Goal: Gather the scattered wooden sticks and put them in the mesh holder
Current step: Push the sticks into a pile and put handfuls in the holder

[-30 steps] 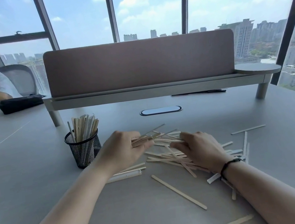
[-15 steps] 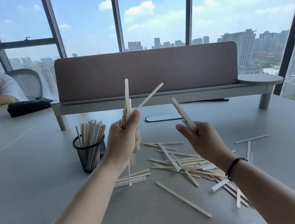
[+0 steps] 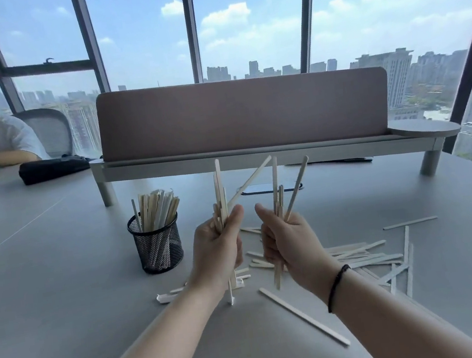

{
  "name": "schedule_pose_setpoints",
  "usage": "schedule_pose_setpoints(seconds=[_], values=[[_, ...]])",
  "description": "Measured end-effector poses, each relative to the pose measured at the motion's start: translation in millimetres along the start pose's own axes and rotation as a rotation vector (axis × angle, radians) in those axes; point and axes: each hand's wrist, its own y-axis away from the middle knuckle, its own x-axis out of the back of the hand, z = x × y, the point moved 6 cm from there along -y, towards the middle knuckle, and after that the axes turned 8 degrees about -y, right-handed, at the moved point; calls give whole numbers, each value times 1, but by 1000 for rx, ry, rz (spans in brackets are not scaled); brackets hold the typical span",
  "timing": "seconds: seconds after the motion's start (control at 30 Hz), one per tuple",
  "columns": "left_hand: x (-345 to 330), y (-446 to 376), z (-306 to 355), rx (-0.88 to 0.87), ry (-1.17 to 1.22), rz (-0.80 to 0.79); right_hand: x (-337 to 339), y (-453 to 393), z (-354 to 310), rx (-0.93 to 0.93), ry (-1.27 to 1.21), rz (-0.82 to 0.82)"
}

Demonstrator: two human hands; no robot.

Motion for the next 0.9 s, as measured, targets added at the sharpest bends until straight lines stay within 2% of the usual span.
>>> schedule_pose_setpoints(seconds=[0.2, 0.47, 0.7, 0.8, 0.9], values=[[-3, 4, -5, -42, -100, -11, 8, 1, 6, -4, 11, 33], [-3, 6, -8, -49, -108, -15, 8, 2, 10, 13, 172, -3], [-5, 6, -13, -63, -143, -18, 7, 8, 10, -17, 50, -41], [-5, 6, -15, -50, -137, -5, 9, 7, 11, -68, -22, -4], [-5, 6, -19, -20, -106, -4, 6, -2, -6, -33, -121, 33]])
